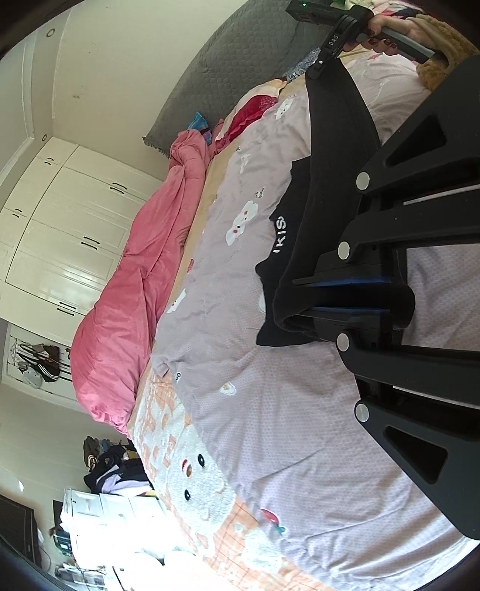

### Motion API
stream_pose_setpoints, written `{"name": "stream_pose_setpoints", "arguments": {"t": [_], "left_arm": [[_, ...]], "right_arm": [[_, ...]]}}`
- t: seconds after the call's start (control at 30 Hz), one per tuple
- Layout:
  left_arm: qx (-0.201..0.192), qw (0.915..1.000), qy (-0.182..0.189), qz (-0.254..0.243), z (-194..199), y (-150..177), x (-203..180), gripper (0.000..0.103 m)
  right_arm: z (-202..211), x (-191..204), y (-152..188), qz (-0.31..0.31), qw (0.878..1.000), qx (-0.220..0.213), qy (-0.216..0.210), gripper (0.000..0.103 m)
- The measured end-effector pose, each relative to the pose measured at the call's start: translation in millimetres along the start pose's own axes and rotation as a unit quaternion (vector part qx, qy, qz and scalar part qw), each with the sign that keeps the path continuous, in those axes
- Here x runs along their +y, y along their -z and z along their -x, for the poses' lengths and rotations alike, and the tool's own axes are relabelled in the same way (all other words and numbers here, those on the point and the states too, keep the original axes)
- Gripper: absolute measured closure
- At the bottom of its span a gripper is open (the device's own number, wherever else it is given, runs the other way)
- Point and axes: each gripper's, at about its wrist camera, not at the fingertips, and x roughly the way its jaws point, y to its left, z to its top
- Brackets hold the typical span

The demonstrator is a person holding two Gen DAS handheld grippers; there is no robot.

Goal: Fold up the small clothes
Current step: 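Lift the hem with both tools and fold it over toward the collar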

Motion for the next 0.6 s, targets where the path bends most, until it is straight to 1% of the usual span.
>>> {"name": "stream_pose_setpoints", "arguments": {"t": [0.1,0.33,0.6], "left_arm": [[0.0,1.0,-0.005,-0.002,-10.7,-8.7,-1.1,0.095],[0.004,0.9998,-0.018,0.006,-35.6,-21.4,4.2,0.095],[0.019,0.9989,-0.042,0.013,-71.0,-21.1,12.7,0.095]], "right_arm": [[-9.1,2.3,-6.5,0.008,1.0,-0.001,0.008,0.1],[-29.7,-0.8,-18.3,0.003,1.0,0.003,0.016,0.1],[-63.6,-7.4,-21.9,0.004,0.999,0.02,0.034,0.1]]}}
